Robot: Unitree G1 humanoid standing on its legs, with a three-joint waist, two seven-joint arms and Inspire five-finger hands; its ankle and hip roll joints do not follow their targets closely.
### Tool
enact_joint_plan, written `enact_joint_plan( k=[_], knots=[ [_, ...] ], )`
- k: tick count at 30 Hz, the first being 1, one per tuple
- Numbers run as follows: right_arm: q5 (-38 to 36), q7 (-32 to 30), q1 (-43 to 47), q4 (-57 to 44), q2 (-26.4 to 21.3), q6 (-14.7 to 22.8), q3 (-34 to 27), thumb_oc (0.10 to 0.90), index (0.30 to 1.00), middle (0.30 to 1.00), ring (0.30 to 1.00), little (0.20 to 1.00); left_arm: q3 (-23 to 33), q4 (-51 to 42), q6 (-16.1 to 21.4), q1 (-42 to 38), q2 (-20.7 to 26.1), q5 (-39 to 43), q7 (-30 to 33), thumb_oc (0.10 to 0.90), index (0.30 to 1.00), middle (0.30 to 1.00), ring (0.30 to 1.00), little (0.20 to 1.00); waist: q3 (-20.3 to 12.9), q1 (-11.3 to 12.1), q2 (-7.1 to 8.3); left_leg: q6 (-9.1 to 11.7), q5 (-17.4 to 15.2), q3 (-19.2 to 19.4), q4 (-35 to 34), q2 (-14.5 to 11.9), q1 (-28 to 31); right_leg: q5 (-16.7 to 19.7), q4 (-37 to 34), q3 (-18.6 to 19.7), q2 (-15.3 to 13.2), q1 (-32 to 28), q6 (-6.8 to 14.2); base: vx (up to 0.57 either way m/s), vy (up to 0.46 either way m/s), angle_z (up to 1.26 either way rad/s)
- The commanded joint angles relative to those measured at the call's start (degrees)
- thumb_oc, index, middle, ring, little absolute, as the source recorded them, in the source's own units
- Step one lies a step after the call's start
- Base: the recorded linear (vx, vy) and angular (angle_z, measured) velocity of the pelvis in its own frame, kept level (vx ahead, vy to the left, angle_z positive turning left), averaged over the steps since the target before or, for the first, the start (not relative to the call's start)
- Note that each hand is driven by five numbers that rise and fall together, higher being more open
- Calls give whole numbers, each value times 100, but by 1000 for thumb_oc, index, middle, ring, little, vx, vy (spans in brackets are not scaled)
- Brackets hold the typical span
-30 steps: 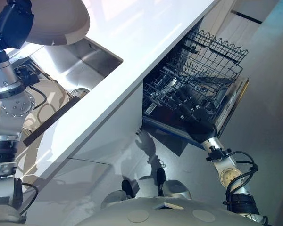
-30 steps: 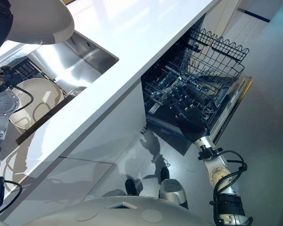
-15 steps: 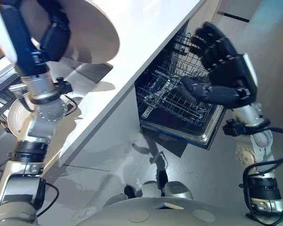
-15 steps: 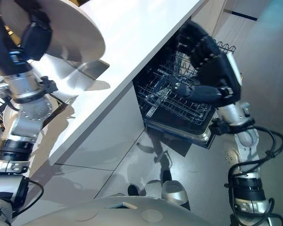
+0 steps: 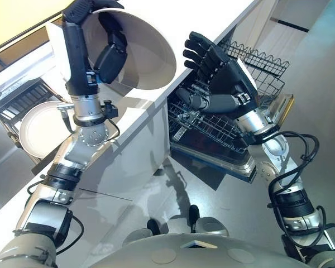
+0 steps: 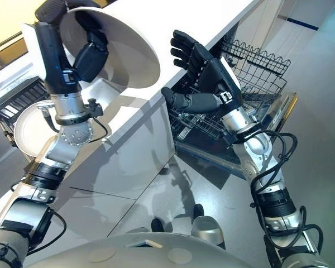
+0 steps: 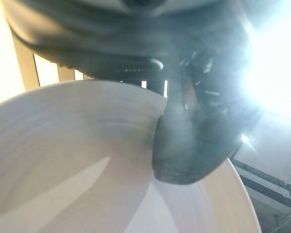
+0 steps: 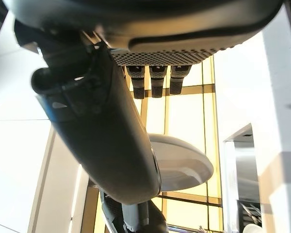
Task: Pick up plates and place into dishwasher.
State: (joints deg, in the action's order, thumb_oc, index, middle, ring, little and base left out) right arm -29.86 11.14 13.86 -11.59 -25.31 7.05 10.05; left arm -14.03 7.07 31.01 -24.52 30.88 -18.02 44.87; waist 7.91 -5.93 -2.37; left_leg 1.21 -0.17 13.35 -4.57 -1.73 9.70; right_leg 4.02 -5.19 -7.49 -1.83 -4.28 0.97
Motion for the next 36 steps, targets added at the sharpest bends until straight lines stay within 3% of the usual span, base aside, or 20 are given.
enact_joint_plan(
  k=[1,14,23,24,25,30,36],
  knots=[
    [127,-435,704,-127,355,570,-165,800,900,900,900,900,-171,327,116,-1086,-12,73,41,100,300,300,300,200,-565,98,109,-55,-510,-210,376,241,-312,-1168,751,-398,219,-52,82,0,0,0],
    [-29,-682,732,67,598,258,138,800,900,900,900,900,-484,196,286,-886,-282,218,-414,100,300,300,300,200,-549,199,125,-80,-492,-284,328,268,-286,-1150,697,-465,224,-110,87,23,-3,1],
    [-86,-757,710,293,668,159,328,800,900,900,900,900,-768,-265,446,-718,-482,469,-1110,100,300,300,300,200,-510,268,133,-100,-480,-350,317,289,-299,-1153,686,-496,230,-126,85,15,-2,0],
    [-83,-786,709,288,674,171,339,377,538,538,538,477,-797,-305,445,-701,-500,528,-1195,100,300,300,300,200,-502,272,133,-105,-481,-356,318,292,-299,-1155,691,-500,229,-127,86,31,-3,1],
    [-106,-820,710,277,673,188,351,100,300,300,300,200,-827,-353,437,-680,-520,641,-1298,100,300,300,300,200,-492,276,136,-109,-483,-361,320,295,-297,-1157,695,-498,230,-127,87,32,-2,2],
    [-136,-921,635,264,737,296,351,100,300,300,300,200,-939,-508,343,-470,-709,1319,-2098,100,300,300,300,200,-457,303,139,-133,-508,-387,348,311,-298,-1157,706,-504,219,-128,102,26,-5,3],
    [-203,-1005,519,292,745,447,344,100,300,300,300,200,-1016,-625,232,-209,-825,1550,-2415,100,300,300,300,200,-425,323,138,-158,-512,-395,344,320,-284,-1154,703,-496,226,-138,107,0,0,0]
  ],
)
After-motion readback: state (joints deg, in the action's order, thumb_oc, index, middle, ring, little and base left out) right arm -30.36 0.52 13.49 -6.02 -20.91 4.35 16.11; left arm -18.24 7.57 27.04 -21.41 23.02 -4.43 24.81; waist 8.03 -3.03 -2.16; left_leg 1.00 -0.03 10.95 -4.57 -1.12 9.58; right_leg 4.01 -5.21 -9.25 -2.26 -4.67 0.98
